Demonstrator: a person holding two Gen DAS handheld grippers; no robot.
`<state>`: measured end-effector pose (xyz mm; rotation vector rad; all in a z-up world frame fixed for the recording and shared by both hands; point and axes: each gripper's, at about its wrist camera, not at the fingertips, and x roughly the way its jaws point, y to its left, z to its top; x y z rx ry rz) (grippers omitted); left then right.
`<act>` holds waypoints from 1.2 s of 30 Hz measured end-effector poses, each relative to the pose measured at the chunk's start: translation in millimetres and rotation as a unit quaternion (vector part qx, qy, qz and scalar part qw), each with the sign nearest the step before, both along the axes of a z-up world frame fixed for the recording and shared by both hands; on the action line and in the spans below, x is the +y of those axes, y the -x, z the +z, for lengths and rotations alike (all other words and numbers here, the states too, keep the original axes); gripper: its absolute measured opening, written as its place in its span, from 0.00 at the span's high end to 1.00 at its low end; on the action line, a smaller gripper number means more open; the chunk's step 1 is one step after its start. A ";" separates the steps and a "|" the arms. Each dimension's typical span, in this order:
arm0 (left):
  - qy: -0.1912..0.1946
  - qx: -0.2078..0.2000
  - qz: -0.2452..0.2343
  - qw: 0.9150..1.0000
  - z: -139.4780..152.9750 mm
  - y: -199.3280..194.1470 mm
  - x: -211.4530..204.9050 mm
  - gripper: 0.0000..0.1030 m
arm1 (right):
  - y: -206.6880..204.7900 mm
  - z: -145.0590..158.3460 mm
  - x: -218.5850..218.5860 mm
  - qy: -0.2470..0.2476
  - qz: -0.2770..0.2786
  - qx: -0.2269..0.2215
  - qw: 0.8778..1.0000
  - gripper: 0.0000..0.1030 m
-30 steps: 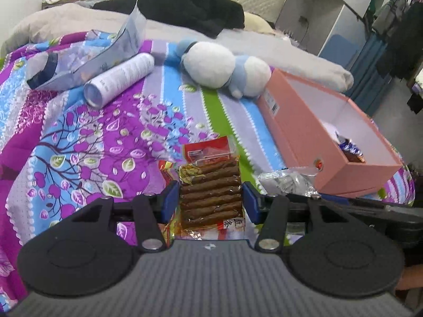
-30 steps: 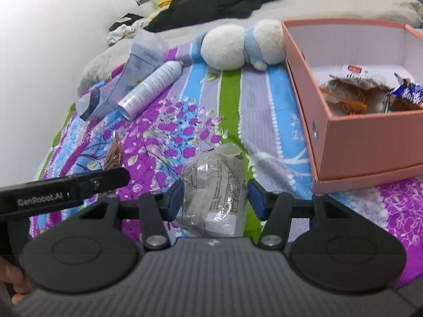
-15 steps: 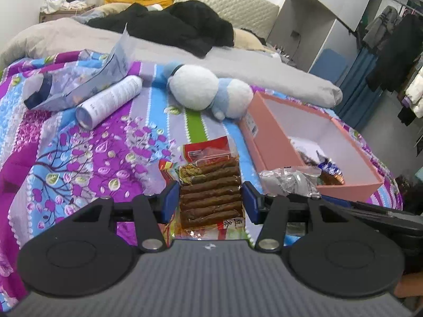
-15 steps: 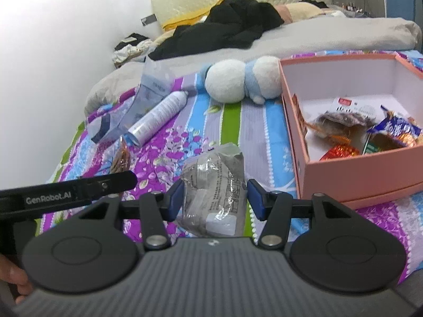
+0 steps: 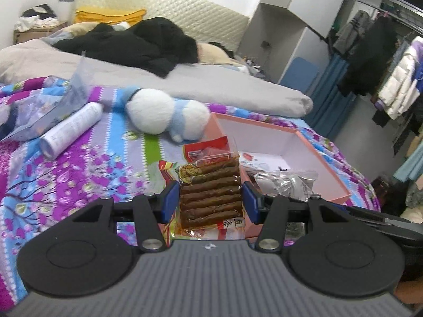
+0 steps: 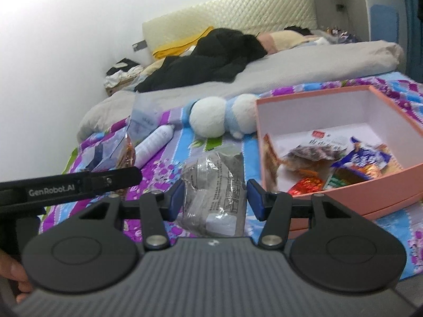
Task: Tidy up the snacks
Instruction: 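Carry both held packets over the pink box and lower them, then open both tools to drop the packets into the pink box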
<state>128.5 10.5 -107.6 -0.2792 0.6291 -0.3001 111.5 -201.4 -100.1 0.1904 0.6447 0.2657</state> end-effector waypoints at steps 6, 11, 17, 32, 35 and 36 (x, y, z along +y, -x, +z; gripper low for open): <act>0.008 -0.004 -0.039 0.999 6.3 -8.4 -34.4 0.44 | 10.0 5.6 -29.4 0.002 -0.035 -0.007 0.999 0.47; 0.018 -0.001 -0.064 0.998 4.2 -24.9 -60.6 0.44 | 9.9 1.8 -56.4 0.002 -0.069 -0.005 0.998 0.47; 0.024 0.007 -0.084 0.996 -1.1 -58.7 -86.7 0.44 | -11.3 -6.4 -82.6 0.001 -0.097 -0.003 0.995 0.47; 0.026 0.049 -0.124 0.991 -26.9 -164.4 -139.7 0.44 | -84.7 -36.3 -123.2 -0.004 -0.117 0.020 0.993 0.47; 0.022 0.058 -0.130 0.990 -36.1 -180.3 -148.1 0.44 | -96.5 -45.7 -129.7 -0.007 -0.121 0.030 0.992 0.47; 0.020 0.060 -0.131 0.989 -38.8 -184.5 -150.7 0.44 | -99.8 -48.6 -131.9 -0.008 -0.122 0.032 0.992 0.47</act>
